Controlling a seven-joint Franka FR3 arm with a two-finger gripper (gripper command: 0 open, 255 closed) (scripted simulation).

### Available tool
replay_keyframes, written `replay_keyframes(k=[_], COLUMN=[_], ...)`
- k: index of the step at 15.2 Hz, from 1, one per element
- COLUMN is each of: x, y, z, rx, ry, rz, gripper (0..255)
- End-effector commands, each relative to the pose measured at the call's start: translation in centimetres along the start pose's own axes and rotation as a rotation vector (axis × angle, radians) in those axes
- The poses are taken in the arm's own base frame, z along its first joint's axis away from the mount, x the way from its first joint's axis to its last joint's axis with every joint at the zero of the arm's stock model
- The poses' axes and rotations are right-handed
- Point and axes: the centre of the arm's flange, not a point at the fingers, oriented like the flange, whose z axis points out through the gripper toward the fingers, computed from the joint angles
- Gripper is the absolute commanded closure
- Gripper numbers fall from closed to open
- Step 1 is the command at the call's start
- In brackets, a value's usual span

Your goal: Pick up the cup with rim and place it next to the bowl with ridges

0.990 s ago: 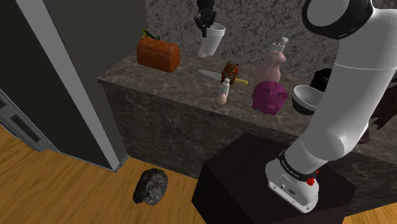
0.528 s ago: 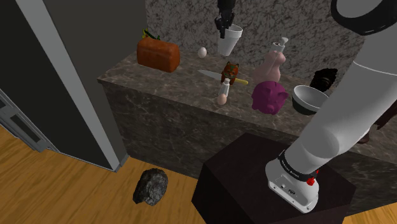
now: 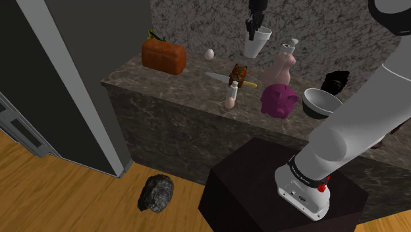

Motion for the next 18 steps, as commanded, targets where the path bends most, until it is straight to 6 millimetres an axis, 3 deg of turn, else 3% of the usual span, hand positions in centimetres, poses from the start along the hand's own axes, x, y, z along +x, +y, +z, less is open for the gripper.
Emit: replay_keyframes(k=[1,18], x=[-2.0,-17.3], y=[2.1,18.4], z=[0.3,2.5], rx=[0.0,0.0], ry=[0.0,0.0], rz=[-0.001,-0.001], gripper=[255,255])
